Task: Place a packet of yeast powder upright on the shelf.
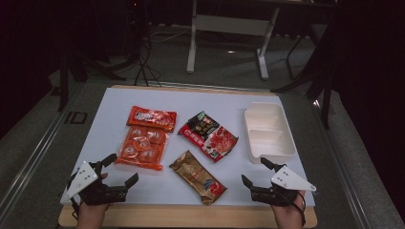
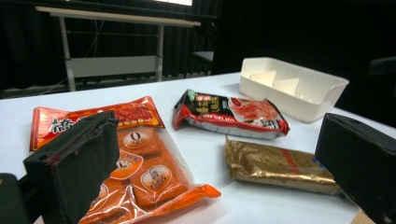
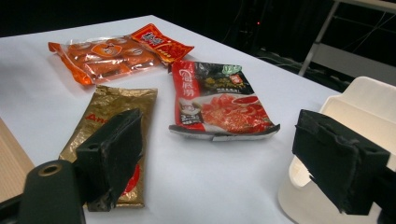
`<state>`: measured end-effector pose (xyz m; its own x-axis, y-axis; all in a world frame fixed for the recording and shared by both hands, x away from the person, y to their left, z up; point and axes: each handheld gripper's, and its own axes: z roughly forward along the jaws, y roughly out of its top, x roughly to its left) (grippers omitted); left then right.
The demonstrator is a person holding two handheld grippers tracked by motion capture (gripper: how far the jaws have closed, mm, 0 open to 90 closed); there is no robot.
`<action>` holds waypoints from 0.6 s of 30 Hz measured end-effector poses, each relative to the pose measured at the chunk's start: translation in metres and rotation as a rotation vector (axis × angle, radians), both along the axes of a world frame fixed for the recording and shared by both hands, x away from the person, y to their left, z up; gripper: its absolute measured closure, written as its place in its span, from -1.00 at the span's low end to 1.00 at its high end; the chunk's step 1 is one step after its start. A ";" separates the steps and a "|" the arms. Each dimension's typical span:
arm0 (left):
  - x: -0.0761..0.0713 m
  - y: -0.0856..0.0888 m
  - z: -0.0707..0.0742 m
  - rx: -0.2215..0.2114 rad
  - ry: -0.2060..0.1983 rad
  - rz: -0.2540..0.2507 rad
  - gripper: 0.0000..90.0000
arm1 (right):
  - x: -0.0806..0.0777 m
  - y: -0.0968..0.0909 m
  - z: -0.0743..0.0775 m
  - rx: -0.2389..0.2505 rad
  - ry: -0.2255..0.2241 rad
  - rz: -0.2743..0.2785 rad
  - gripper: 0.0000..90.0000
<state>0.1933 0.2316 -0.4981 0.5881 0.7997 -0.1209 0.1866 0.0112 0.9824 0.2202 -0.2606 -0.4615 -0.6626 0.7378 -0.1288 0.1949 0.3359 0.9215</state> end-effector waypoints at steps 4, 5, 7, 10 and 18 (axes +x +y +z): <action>-0.001 -0.002 0.001 0.021 0.007 -0.015 -1.00 | 0.000 0.000 0.001 -0.002 -0.003 -0.003 -0.65; -0.001 -0.004 0.001 0.023 0.012 -0.022 -1.00 | -0.001 0.000 0.002 -0.011 -0.004 -0.011 -0.64; 0.000 -0.005 0.001 0.025 0.028 -0.032 -1.00 | -0.001 0.001 0.002 -0.012 0.010 -0.012 -0.63; 0.000 -0.005 0.000 0.028 0.036 -0.031 -1.00 | -0.001 0.001 0.003 -0.021 0.015 -0.014 -0.59; 0.001 -0.004 0.001 0.009 0.036 -0.020 -1.00 | -0.001 0.001 0.003 -0.028 0.030 -0.013 -0.65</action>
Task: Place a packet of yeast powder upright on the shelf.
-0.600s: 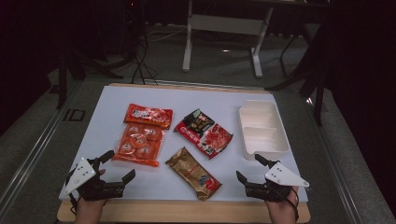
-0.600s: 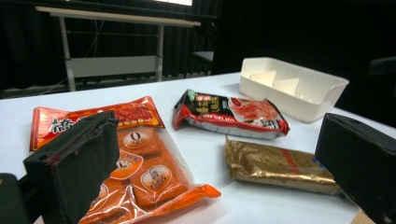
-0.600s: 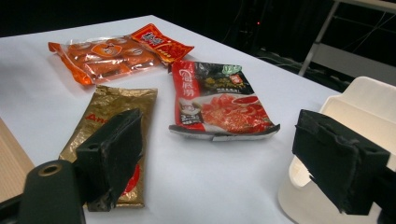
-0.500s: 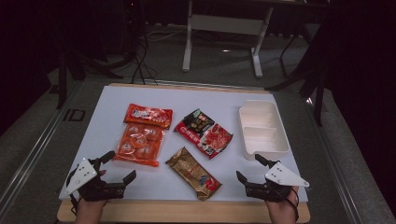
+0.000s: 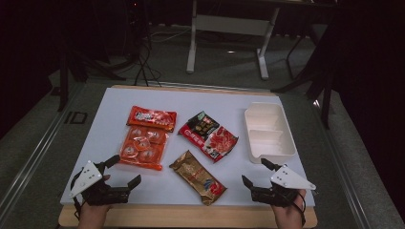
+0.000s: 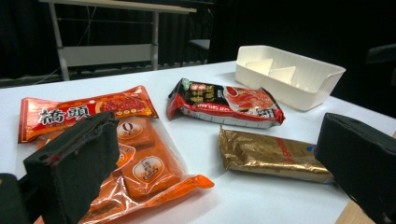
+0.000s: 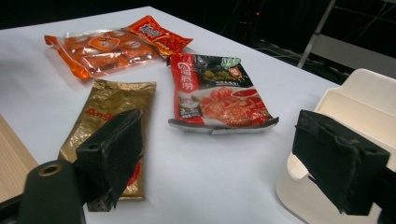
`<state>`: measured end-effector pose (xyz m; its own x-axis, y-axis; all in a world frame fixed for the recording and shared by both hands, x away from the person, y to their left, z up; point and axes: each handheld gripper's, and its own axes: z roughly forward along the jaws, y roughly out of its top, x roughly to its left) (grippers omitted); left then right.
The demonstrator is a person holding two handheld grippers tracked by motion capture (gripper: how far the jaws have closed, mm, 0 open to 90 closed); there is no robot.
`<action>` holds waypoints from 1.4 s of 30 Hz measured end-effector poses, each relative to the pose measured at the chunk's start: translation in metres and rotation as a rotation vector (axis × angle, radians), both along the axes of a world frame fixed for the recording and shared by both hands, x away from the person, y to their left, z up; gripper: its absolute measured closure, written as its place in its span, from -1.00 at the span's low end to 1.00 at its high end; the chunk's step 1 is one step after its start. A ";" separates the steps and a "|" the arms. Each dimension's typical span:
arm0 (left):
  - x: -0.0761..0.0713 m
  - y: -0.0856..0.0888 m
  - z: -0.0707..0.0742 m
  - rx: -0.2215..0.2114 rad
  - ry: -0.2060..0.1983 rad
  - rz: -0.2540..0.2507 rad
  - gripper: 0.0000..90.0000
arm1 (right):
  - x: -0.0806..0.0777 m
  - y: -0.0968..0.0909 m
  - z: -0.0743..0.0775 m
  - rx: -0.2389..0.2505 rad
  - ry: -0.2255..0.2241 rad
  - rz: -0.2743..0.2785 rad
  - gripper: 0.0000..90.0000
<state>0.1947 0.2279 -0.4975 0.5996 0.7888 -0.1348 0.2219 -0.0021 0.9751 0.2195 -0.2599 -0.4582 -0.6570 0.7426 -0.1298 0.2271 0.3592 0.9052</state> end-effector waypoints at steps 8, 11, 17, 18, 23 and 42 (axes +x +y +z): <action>0.003 0.001 -0.001 -0.015 0.003 0.004 -1.00 | 0.002 0.004 -0.002 -0.031 0.031 0.044 -0.72; 0.002 0.004 -0.002 -0.030 0.012 0.004 -1.00 | 0.002 0.007 -0.004 -0.034 0.034 0.042 -0.73; 0.004 0.005 -0.003 -0.034 0.021 -0.001 -1.00 | 0.003 0.010 0.002 -0.018 0.031 0.025 -0.73; 0.004 0.005 -0.003 -0.035 0.021 -0.002 -1.00 | 0.003 0.010 0.005 -0.015 0.029 0.026 -0.72; 0.003 0.003 -0.003 -0.037 0.017 -0.001 -1.00 | 0.004 0.020 0.013 -0.040 0.014 0.056 -0.71; 0.004 0.001 -0.004 -0.021 0.022 -0.016 -1.00 | 0.031 0.045 0.048 0.006 0.024 0.059 -0.78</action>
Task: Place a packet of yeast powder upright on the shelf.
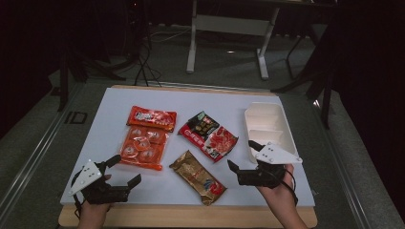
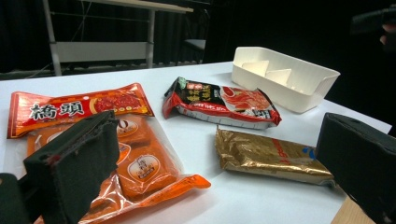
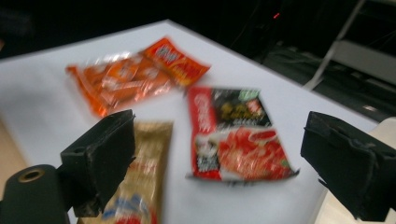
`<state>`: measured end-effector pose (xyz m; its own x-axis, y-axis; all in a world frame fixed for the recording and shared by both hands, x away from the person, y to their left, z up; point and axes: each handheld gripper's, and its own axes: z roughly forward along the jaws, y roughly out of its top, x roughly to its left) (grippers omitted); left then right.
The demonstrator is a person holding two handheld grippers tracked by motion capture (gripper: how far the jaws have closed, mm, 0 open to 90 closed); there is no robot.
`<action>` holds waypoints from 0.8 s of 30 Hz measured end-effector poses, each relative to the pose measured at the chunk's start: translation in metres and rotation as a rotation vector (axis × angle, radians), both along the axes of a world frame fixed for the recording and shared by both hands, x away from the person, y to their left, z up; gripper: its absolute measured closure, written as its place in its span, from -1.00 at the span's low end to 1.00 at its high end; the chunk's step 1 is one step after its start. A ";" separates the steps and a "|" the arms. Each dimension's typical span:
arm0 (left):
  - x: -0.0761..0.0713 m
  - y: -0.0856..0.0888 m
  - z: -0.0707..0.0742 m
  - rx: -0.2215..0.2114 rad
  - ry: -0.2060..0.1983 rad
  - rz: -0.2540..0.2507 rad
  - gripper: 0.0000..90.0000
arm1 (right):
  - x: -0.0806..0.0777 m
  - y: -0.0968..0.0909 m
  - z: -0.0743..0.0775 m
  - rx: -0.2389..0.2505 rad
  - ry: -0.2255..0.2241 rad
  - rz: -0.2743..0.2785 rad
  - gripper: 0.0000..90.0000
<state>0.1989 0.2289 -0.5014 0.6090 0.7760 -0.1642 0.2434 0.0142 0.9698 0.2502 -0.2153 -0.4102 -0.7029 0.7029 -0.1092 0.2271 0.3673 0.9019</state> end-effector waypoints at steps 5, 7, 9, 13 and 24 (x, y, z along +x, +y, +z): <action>0.001 -0.001 -0.001 0.002 0.005 -0.005 -1.00 | 0.011 0.010 0.002 -0.015 0.034 0.035 -0.78; 0.001 -0.001 -0.001 0.005 0.008 -0.007 -1.00 | 0.014 0.015 0.002 -0.026 0.041 0.054 -0.78; 0.001 -0.001 -0.001 0.002 0.008 -0.008 -1.00 | 0.016 0.021 0.000 -0.041 0.048 0.069 -0.78; 0.002 -0.002 -0.001 0.003 0.011 -0.013 -1.00 | 0.021 0.034 -0.003 -0.047 0.081 0.088 -0.74; 0.002 -0.003 -0.001 0.004 0.015 -0.023 -1.00 | 0.040 0.074 -0.015 -0.068 0.141 0.159 -0.67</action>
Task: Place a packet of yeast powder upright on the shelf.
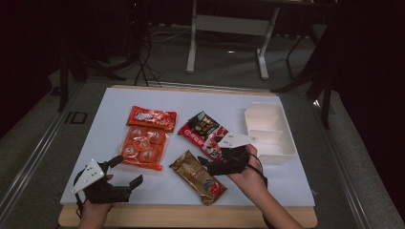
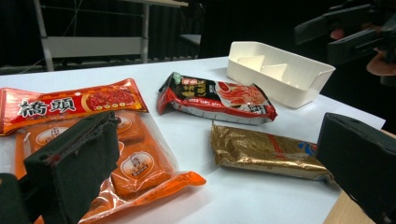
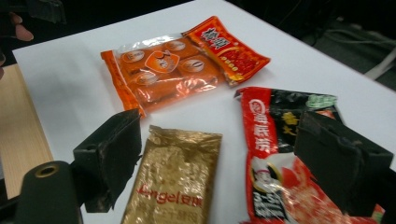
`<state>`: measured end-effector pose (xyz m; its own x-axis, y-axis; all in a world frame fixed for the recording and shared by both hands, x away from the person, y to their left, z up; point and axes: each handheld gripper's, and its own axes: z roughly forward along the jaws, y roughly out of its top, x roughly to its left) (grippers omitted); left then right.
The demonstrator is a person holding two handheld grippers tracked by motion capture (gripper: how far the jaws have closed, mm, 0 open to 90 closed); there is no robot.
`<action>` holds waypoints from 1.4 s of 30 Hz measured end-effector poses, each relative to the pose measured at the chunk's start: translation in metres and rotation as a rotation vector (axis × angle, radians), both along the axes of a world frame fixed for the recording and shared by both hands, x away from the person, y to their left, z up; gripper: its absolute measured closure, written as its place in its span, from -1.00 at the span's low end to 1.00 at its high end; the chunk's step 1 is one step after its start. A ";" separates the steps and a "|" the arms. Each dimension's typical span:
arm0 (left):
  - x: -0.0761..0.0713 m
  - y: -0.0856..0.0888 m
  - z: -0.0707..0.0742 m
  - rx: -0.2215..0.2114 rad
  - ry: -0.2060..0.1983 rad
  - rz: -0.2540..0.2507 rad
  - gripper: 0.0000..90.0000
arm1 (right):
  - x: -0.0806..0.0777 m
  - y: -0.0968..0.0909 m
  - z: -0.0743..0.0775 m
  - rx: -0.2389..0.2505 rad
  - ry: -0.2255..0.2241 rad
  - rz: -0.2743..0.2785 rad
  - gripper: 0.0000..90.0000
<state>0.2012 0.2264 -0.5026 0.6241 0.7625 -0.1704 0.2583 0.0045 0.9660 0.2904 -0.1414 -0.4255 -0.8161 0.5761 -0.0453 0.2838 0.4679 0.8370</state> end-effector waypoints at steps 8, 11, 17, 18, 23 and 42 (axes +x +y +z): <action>0.000 0.000 0.000 -0.006 0.003 -0.003 -1.00 | 0.017 0.017 -0.014 -0.001 0.062 0.005 -0.62; 0.000 0.000 0.000 -0.005 0.007 -0.003 -1.00 | 0.023 0.022 -0.020 -0.004 0.082 0.007 -0.56; 0.001 0.000 -0.001 -0.002 0.010 -0.007 -1.00 | 0.035 0.032 -0.033 -0.026 0.118 -0.018 -0.57; 0.001 -0.001 -0.001 -0.003 0.010 -0.007 -1.00 | 0.037 0.034 -0.036 -0.028 0.124 -0.021 -0.56; 0.001 -0.001 0.000 0.002 0.009 -0.011 -1.00 | 0.044 0.042 -0.046 -0.034 0.162 -0.021 -0.52; 0.001 -0.001 -0.001 0.010 0.021 -0.024 -1.00 | 0.066 0.074 -0.099 -0.156 0.248 -0.037 -0.31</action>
